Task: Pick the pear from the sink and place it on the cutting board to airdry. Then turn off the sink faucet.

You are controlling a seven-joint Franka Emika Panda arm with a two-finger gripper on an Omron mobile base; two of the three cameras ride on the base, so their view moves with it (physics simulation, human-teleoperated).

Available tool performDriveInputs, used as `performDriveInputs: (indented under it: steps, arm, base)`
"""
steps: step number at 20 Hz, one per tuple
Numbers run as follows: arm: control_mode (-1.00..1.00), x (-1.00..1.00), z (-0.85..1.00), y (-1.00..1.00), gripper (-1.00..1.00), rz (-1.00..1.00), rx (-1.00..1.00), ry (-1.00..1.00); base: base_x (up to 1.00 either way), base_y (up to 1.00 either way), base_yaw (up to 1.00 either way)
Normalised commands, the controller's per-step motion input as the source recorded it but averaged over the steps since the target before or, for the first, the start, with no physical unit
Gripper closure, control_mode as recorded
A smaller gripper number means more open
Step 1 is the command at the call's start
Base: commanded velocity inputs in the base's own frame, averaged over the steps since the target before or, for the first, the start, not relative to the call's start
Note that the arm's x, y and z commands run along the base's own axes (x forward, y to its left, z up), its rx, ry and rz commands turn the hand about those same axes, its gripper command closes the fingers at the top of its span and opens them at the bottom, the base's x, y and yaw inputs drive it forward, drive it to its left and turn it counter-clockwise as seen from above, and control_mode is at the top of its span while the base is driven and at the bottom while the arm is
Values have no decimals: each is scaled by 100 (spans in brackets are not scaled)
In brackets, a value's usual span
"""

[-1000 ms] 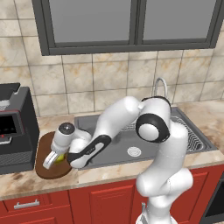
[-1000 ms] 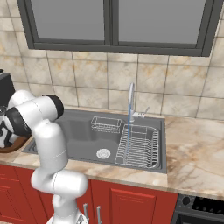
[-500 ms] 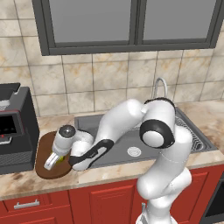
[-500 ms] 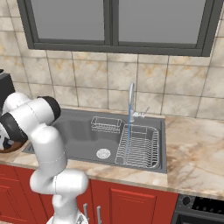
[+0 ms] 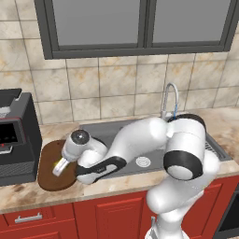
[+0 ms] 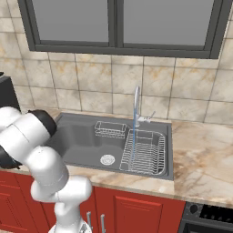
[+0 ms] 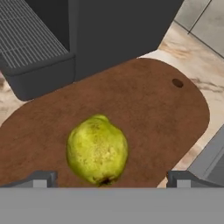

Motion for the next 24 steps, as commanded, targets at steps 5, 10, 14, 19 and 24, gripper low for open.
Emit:
performDriveInputs:
  steps: [5, 10, 14, 19, 24]
  arm:
    - [-100, 0, 68, -34, -100, 0, 3, -5]
    - [-100, -16, 66, -39, -100, 0, 3, -5]
    - [-100, -30, 57, -35, -100, 0, 1, -8]
    - [-100, -46, 78, -16, -100, -4, 0, -4]
    - [-100, -47, 86, -20, -100, -10, 0, 3]
  base:
    - [0, 0, 0]
    - [0, 0, 0]
    - [0, 0, 0]
    - [0, 0, 0]
    - [0, 0, 0]
